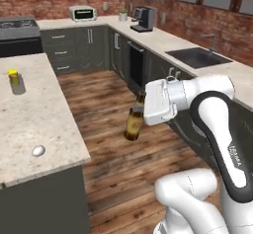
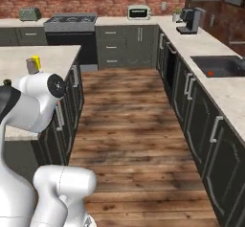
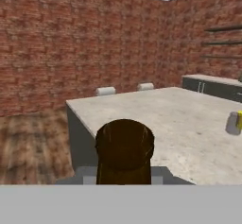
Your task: Open the cabinet directly in front. Then move the beer and the cup to the dining counter with the jar on it.
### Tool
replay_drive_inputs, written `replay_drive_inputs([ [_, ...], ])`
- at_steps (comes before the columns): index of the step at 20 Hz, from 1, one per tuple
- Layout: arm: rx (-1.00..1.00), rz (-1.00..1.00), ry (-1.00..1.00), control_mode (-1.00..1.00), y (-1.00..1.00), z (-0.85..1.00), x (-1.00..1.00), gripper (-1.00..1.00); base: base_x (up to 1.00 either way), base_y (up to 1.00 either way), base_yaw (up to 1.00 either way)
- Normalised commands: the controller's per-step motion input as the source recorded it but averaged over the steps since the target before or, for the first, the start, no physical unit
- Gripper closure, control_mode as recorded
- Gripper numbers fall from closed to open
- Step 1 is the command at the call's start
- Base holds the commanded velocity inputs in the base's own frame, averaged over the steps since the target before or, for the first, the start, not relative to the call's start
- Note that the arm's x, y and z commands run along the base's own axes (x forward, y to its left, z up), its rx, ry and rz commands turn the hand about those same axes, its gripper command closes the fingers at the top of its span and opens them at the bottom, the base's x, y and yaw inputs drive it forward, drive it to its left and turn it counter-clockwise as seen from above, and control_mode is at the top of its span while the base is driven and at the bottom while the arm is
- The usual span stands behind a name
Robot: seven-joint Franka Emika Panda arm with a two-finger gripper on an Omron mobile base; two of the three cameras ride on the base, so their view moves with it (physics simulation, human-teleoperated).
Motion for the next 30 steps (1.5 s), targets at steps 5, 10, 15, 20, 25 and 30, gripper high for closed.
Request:
replay_drive_inputs([
  [5,0.0,0.0,0.0,1.0,0.0,0.0,0.0,1.0,-0.12,0.0,0.36],
  [10,0.0,0.0,0.0,1.0,0.0,0.0,0.0,1.0,0.09,-0.19,0.0],
  [15,0.0,0.0,0.0,1.0,0.0,0.0,0.0,1.0,0.54,-0.8,0.0],
  [20,0.0,0.0,0.0,1.0,0.0,0.0,0.0,1.0,0.96,-0.3,0.0],
  [25,0.0,0.0,0.0,1.0,0.0,0.0,0.0,1.0,1.0,0.0,-0.01],
  [30,0.0,0.0,0.0,1.0,0.0,0.0,0.0,1.0,1.0,0.0,-0.01],
])
